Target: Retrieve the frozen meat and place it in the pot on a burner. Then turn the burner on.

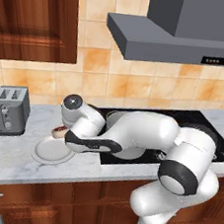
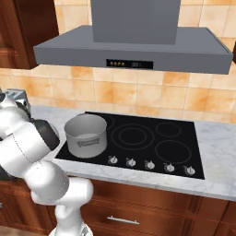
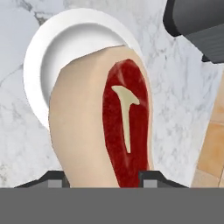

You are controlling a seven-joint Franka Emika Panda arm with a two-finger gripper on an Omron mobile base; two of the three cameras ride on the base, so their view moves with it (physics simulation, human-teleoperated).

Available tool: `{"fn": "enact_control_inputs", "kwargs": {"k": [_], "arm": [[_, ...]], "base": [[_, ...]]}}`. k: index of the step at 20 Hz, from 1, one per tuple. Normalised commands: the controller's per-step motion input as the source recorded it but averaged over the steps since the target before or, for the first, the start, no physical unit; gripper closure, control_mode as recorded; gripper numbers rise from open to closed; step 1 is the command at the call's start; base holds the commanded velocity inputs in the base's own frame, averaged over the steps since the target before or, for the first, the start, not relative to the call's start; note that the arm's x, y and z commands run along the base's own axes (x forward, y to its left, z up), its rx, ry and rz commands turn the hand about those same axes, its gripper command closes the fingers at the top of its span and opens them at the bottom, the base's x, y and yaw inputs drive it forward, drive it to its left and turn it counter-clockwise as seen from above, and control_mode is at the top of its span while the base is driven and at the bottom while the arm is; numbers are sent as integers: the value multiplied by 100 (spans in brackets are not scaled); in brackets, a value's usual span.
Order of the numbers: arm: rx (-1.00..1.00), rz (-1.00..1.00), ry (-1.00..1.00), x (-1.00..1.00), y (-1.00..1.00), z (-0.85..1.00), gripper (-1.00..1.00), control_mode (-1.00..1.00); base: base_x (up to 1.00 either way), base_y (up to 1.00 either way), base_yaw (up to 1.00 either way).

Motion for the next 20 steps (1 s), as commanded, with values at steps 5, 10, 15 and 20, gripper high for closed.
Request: {"fn": "enact_control_inputs", "kwargs": {"k": [5, 10, 15, 20], "arm": [[6, 0, -8, -33, -19, 54, 100, -100], [3, 0, -11, -44, -13, 42, 100, -100], [3, 0, -7, -26, -20, 50, 100, -100], [0, 0, 0, -25, -20, 45, 100, -100]], "base": [[0, 0, 0], [0, 0, 0], [0, 0, 0], [0, 0, 0]]}}
